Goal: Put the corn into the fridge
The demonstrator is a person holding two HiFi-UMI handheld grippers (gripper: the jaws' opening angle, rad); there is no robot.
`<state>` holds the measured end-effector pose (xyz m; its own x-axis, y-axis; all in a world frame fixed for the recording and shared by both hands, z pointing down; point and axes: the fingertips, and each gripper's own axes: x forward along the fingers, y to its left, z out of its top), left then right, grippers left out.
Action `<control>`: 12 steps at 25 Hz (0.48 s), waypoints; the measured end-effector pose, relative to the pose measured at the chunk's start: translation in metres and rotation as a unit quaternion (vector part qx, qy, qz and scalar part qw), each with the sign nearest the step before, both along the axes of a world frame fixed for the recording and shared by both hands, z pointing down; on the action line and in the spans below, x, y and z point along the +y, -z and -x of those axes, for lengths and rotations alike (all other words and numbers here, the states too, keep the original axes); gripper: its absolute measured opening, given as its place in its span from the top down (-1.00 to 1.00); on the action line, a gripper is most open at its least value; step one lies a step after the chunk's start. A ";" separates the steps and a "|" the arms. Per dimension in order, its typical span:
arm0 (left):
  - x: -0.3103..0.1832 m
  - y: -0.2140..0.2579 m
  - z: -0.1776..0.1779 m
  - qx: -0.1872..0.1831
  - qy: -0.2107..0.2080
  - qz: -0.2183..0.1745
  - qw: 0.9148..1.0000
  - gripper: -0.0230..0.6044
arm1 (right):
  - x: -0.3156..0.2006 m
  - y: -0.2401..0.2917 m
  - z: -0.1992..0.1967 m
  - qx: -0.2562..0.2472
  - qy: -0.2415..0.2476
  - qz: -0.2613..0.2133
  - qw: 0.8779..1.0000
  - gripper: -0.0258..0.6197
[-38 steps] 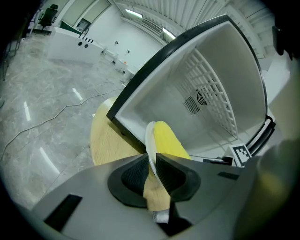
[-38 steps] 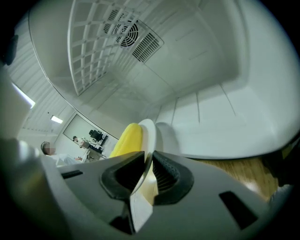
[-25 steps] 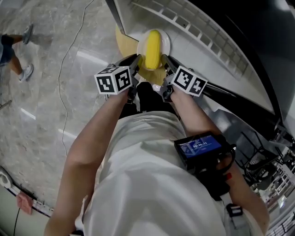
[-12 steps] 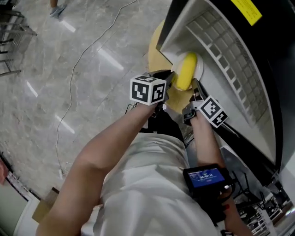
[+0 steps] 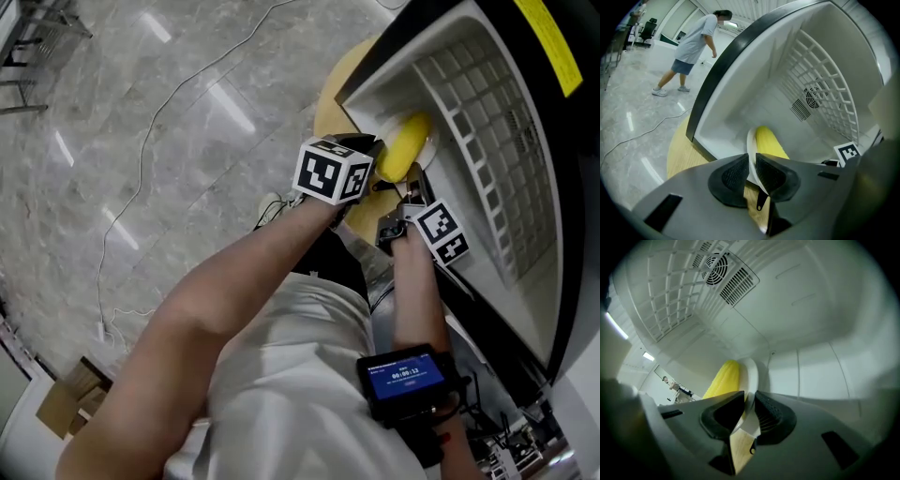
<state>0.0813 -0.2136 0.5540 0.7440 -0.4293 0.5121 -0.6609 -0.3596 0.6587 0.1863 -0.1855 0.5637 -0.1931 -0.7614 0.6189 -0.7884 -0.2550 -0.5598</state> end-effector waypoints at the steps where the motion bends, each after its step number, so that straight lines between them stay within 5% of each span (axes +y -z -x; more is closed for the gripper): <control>1: -0.004 0.000 -0.001 -0.002 0.001 -0.002 1.000 0.75 | -0.003 -0.001 -0.001 0.003 -0.003 0.000 1.000 0.75; 12: -0.026 -0.005 -0.014 -0.038 0.007 -0.026 0.999 0.75 | -0.018 -0.004 -0.010 0.034 -0.011 0.011 0.999 0.74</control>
